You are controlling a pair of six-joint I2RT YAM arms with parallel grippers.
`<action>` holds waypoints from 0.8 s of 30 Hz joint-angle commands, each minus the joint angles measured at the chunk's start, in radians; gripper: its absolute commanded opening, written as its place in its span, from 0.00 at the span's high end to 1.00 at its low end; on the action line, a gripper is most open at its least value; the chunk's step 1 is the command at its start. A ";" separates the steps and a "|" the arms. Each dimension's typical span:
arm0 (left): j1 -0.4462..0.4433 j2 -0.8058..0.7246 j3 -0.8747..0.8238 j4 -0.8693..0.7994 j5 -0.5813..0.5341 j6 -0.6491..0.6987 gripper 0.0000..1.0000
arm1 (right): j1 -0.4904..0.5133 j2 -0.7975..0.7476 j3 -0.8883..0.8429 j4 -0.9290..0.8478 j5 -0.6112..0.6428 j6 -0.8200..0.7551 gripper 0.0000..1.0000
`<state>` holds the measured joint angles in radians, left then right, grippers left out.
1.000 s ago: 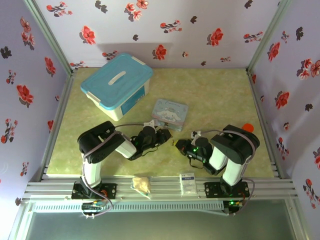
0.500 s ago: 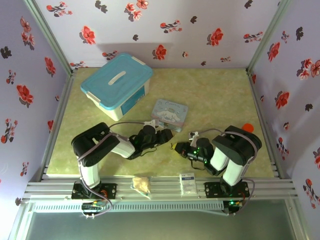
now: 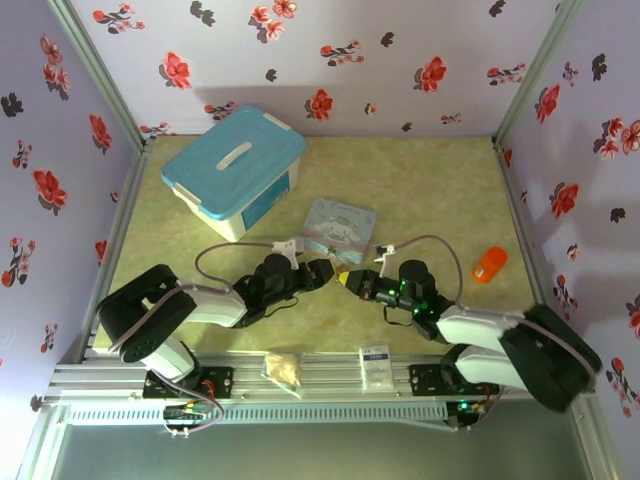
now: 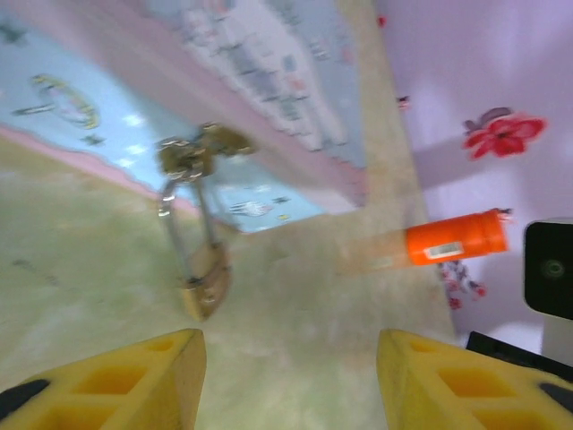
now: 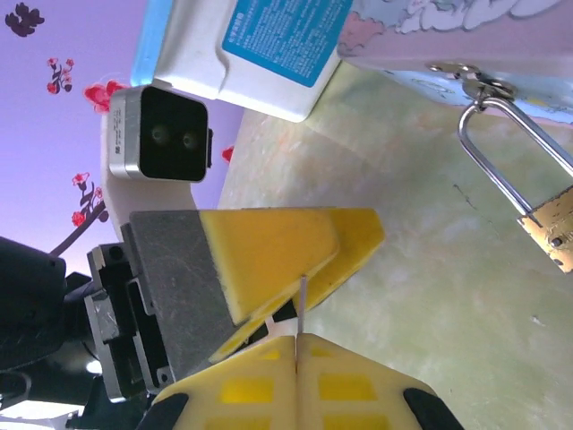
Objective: Unlock a padlock with a key
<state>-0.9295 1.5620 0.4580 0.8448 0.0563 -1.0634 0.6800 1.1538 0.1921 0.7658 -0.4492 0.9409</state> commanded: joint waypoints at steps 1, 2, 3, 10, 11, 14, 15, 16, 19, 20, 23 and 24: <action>-0.016 -0.063 0.003 0.071 0.042 0.034 0.47 | -0.005 -0.134 0.054 -0.281 -0.022 -0.099 1.00; -0.018 -0.081 -0.005 0.083 0.025 0.029 0.46 | -0.005 -0.168 0.058 -0.313 -0.025 -0.102 1.00; -0.020 -0.102 -0.015 0.092 0.009 0.020 0.46 | -0.007 -0.195 0.061 -0.336 -0.025 -0.099 1.00; -0.027 -0.184 -0.012 0.066 -0.006 0.021 0.43 | -0.007 -0.240 0.058 -0.277 -0.048 -0.043 1.00; -0.029 -0.179 -0.012 0.073 0.000 0.016 0.43 | -0.007 -0.241 0.058 -0.259 -0.052 -0.037 1.00; -0.033 -0.138 -0.009 0.108 0.022 -0.006 0.43 | -0.007 -0.238 0.057 -0.208 -0.066 -0.019 1.00; -0.035 -0.122 -0.008 0.129 0.034 -0.014 0.43 | -0.006 -0.236 0.059 -0.206 -0.068 -0.017 1.00; -0.035 -0.107 -0.005 0.148 0.044 -0.022 0.43 | -0.005 -0.234 0.061 -0.203 -0.070 -0.017 1.00; -0.051 -0.078 0.010 0.188 0.062 -0.026 0.43 | -0.004 -0.222 0.063 -0.187 -0.075 -0.013 1.00; -0.058 -0.072 0.014 0.204 0.063 -0.026 0.44 | -0.005 -0.219 0.063 -0.184 -0.075 -0.012 1.00; -0.069 -0.059 0.041 0.214 0.097 -0.024 0.48 | -0.005 -0.208 0.055 -0.156 -0.081 -0.003 1.00; -0.071 -0.059 0.042 0.220 0.100 -0.024 0.49 | -0.005 -0.207 0.048 -0.143 -0.077 0.004 1.00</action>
<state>-0.9894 1.4979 0.4599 0.9836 0.1181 -1.0889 0.6785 0.9447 0.2348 0.5507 -0.5060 0.9249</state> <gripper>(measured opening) 0.512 0.051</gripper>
